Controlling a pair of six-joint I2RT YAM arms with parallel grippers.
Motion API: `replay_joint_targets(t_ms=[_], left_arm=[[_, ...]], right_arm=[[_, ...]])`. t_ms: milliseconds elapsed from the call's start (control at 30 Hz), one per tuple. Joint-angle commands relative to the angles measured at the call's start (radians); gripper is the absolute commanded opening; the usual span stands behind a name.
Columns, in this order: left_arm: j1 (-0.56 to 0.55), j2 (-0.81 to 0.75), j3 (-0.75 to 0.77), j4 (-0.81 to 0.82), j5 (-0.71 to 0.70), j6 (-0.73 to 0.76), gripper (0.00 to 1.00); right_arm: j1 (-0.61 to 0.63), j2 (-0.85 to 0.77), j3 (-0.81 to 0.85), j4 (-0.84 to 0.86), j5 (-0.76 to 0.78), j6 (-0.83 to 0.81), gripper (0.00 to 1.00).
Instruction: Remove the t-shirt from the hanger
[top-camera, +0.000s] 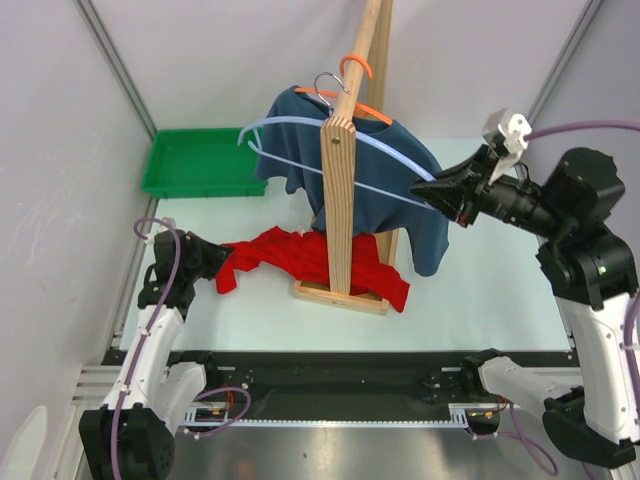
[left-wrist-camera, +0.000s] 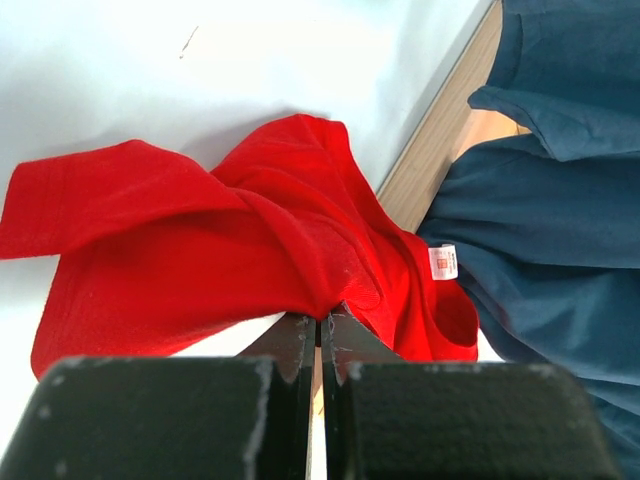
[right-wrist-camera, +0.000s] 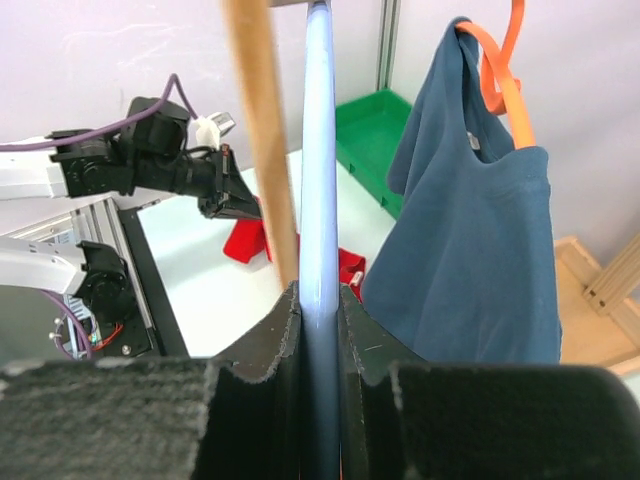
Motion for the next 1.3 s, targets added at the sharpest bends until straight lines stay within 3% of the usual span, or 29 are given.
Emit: replay_joint_targets(t_ms=[0, 633, 700, 767, 833, 867, 967, 1067, 1167, 1267], left_arm=[[0.009, -0.024, 0.029, 0.012, 0.007, 0.024, 0.00], [0.008, -0.063, 0.162, -0.052, -0.028, 0.107, 0.00], [0.008, -0.063, 0.226, -0.080, -0.060, 0.153, 0.00], [0.010, -0.064, 0.274, -0.112, -0.096, 0.197, 0.00], [0.009, -0.070, 0.358, -0.144, -0.115, 0.222, 0.00], [0.010, -0.073, 0.389, -0.155, -0.135, 0.239, 0.00], [0.008, -0.084, 0.504, -0.182, -0.160, 0.263, 0.00], [0.008, -0.084, 0.619, -0.192, -0.160, 0.289, 0.00], [0.008, -0.063, 0.724, -0.207, -0.174, 0.303, 0.01], [0.010, -0.012, 0.739, -0.186, -0.001, 0.274, 0.00]], right_arm=[[-0.004, -0.069, -0.032, 0.059, 0.014, 0.014, 0.00], [-0.002, -0.238, -0.260, 0.019, 0.077, 0.039, 0.00], [-0.004, -0.249, -0.281, 0.002, 0.095, 0.048, 0.10], [-0.004, -0.260, -0.292, -0.012, 0.149, 0.074, 0.31], [-0.002, -0.275, -0.310, -0.032, 0.213, 0.109, 0.46], [-0.004, -0.284, -0.318, -0.036, 0.232, 0.121, 0.60], [-0.005, -0.316, -0.368, -0.026, 0.301, 0.167, 0.79], [-0.004, -0.342, -0.437, 0.004, 0.345, 0.201, 0.93], [-0.004, -0.346, -0.459, -0.019, 0.391, 0.227, 0.96], [-0.004, -0.368, -0.476, -0.033, 0.442, 0.240, 0.99]])
